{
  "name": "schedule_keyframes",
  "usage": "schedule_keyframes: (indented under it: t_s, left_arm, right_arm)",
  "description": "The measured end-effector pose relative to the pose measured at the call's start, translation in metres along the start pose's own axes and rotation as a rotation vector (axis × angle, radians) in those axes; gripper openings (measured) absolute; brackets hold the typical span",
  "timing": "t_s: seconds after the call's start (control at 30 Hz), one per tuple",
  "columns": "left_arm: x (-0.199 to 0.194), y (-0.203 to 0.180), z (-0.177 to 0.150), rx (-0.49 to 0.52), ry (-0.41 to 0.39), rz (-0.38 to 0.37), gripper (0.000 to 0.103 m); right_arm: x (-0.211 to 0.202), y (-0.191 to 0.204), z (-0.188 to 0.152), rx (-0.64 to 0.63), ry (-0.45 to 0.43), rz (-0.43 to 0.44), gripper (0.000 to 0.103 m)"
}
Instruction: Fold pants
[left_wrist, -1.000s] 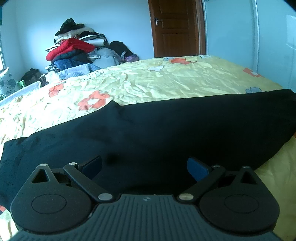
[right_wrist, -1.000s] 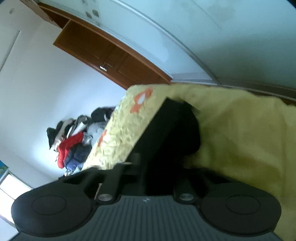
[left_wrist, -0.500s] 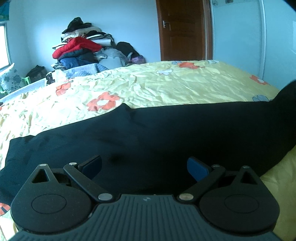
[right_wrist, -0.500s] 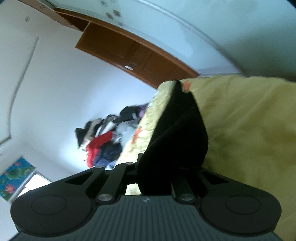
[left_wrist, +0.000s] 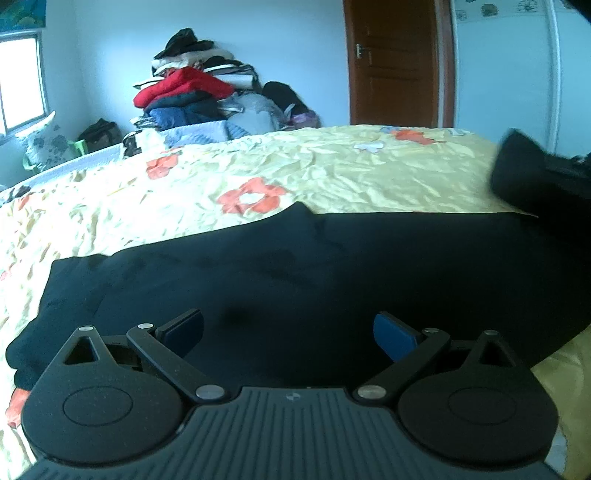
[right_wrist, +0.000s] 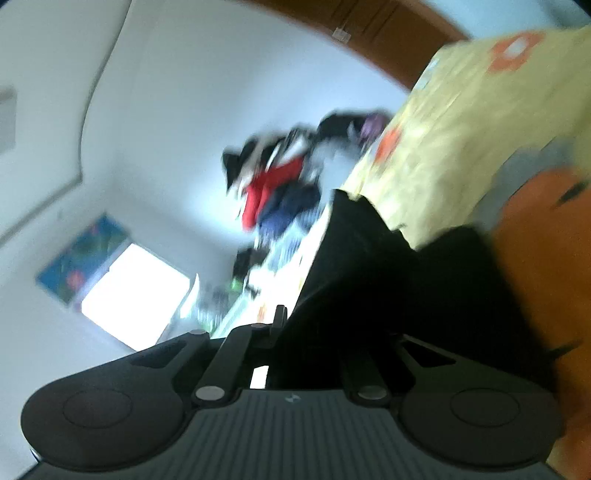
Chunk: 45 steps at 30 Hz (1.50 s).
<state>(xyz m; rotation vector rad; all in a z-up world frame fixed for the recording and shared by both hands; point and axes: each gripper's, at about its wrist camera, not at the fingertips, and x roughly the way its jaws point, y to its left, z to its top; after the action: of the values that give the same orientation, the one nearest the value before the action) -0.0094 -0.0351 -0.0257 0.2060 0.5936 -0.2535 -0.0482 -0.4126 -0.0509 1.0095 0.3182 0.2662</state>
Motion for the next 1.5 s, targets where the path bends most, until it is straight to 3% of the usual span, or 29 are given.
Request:
schedule_keyframes:
  t_s: [0.17,0.33,0.4,0.47,0.5,0.63,0.7,0.83,0.93,1.07,1.17,1.23,1.3,1.37,1.4,1.5]
  left_arm:
    - [0.0,0.011,-0.003,-0.014,0.011,0.021,0.1]
    - [-0.002,0.019,-0.004,-0.033,0.014,0.038,0.1]
    - [-0.001,0.021,-0.003,-0.043,0.016,0.044,0.1]
    - [-0.001,0.024,-0.003,-0.053,0.023,0.051,0.1]
    - [-0.001,0.026,-0.003,-0.058,0.025,0.053,0.1]
    - [-0.002,0.032,-0.001,-0.072,0.021,0.073,0.1]
    - [-0.002,0.036,0.003,-0.084,0.013,0.077,0.1]
    - [-0.002,0.038,0.013,-0.105,0.003,0.07,0.1]
    - [0.003,0.034,0.024,-0.101,0.016,0.038,0.1]
    - [0.014,0.022,0.042,-0.042,0.067,-0.05,0.1]
    - [0.02,0.008,0.046,0.028,0.104,-0.125,0.1]
    - [0.028,-0.005,0.046,0.1,0.136,-0.147,0.1]
    - [0.04,-0.021,0.042,0.19,0.135,-0.125,0.1]
    - [0.056,-0.036,0.041,0.264,0.122,-0.069,0.102]
    - [0.062,-0.039,0.042,0.279,0.086,-0.051,0.101]
    - [0.085,-0.045,0.055,0.284,0.079,-0.012,0.102]
  right_arm:
    - [0.054,0.03,-0.042,-0.182,0.188,-0.059,0.008]
    - [0.091,0.068,-0.087,-0.525,0.338,-0.24,0.013]
    - [0.095,0.08,-0.104,-0.605,0.387,-0.237,0.024]
    - [0.096,0.088,-0.112,-0.65,0.434,-0.195,0.057]
    - [0.094,0.093,-0.113,-0.666,0.446,-0.172,0.062]
    - [0.062,0.105,-0.094,-0.684,0.375,-0.092,0.063]
    - [0.045,0.107,-0.076,-0.679,0.298,-0.127,0.063]
    - [0.028,0.087,-0.04,-0.615,0.195,-0.283,0.064]
    - [0.034,0.075,-0.041,-0.645,0.276,-0.326,0.065]
    - [0.055,0.069,-0.064,-0.755,0.454,-0.325,0.085]
    - [0.057,0.071,-0.067,-0.767,0.426,-0.343,0.085]
    - [0.051,0.074,-0.063,-0.725,0.401,-0.294,0.085]
    - [0.061,0.071,-0.058,-0.724,0.427,-0.291,0.086]
    - [0.074,0.064,-0.06,-0.78,0.461,-0.356,0.087]
    - [0.079,0.063,-0.061,-0.806,0.459,-0.359,0.087]
    - [0.098,0.062,-0.056,-0.842,0.444,-0.396,0.088]
